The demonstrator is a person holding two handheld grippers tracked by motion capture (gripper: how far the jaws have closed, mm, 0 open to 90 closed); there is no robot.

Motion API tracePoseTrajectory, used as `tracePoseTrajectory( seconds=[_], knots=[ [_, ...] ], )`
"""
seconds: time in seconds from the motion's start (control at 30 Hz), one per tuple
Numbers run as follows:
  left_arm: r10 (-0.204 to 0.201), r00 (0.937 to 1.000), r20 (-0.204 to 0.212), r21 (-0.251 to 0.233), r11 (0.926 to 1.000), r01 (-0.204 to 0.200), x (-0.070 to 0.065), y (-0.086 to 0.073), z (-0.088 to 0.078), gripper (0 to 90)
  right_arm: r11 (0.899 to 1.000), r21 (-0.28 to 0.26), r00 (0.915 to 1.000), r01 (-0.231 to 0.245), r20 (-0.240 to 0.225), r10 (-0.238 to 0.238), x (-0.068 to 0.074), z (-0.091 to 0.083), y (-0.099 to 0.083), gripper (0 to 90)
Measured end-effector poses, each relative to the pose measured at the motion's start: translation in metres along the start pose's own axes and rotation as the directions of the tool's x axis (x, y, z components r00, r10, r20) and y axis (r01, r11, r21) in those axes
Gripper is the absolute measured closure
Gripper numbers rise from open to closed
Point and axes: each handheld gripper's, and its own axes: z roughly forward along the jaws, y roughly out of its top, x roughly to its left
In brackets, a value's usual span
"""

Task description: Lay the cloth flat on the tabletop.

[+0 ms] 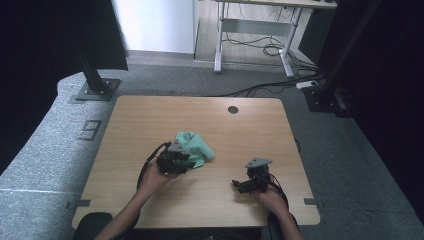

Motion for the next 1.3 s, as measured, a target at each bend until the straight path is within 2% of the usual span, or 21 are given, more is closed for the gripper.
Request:
tracePoseTrajectory(
  seconds=[0.13,0.17,0.2,0.33,0.43,0.5,0.6,0.67,0.83,1.03,1.17,1.2,1.3],
  knots=[
    [0.016,0.9997,-0.019,-0.003,0.9999,-0.016,0.009,0.023,0.003,51.5,1.000,0.000,1.0000,-0.001,0.001,0.001,0.000,0.000,0.000,0.0],
    [0.020,0.9994,-0.030,-0.003,0.9998,-0.020,0.013,0.033,0.006,50.4,1.000,0.000,1.0000,-0.001,0.001,0.001,0.000,0.000,0.000,0.0],
    [0.020,0.9994,-0.030,-0.003,0.9998,-0.020,0.013,0.033,0.006,50.0,1.000,0.000,1.0000,-0.001,0.001,0.001,0.000,0.000,0.000,0.0],
    [0.030,0.9990,-0.033,0.002,0.9995,-0.030,0.018,0.051,0.016,48.5,1.000,-0.001,1.0000,0.002,0.000,-0.002,0.000,0.000,0.000,0.0],
    [0.050,0.9985,-0.021,0.010,0.9987,-0.050,0.014,0.065,0.026,48.0,1.000,-0.001,1.0000,0.001,0.000,-0.001,0.000,0.000,0.000,0.0],
    [0.058,0.9982,-0.013,0.015,0.9982,-0.058,0.012,0.068,0.030,47.8,1.000,-0.001,1.0000,0.001,0.000,-0.001,0.000,0.000,0.000,0.0],
    [0.082,0.9966,0.011,0.035,0.9960,-0.082,0.005,0.076,0.047,47.7,1.000,-0.001,1.0000,0.001,0.000,-0.001,0.000,0.000,0.000,0.0],
    [0.083,0.9963,0.024,0.048,0.9953,-0.084,0.002,0.076,0.057,47.7,1.000,-0.001,1.0000,0.002,0.000,-0.002,0.000,0.000,0.000,0.0],
    [0.095,0.9953,0.021,0.117,0.9884,-0.097,0.002,0.066,0.080,47.6,1.000,-0.001,1.0000,0.000,0.000,0.000,0.000,0.000,0.000,0.0],
    [0.111,0.9939,0.000,0.189,0.9759,-0.109,0.002,0.050,0.099,48.2,1.000,0.000,1.0000,0.001,0.000,-0.001,0.000,0.000,0.000,0.0],
    [0.121,0.9925,-0.015,0.209,0.9710,-0.116,0.001,0.045,0.105,53.6,1.000,-0.001,1.0000,0.000,0.000,0.000,0.000,0.000,0.000,0.0],
    [0.143,0.9892,-0.031,0.229,0.9644,-0.133,-0.001,0.041,0.110,55.7,1.000,0.000,1.0000,0.001,0.000,-0.001,0.000,0.000,0.000,0.0],
    [0.135,0.9904,-0.031,0.213,0.9690,-0.125,-0.001,0.039,0.110,66.6,1.000,0.000,1.0000,0.001,0.000,-0.001,0.000,0.000,0.000,0.0]
  ],
)
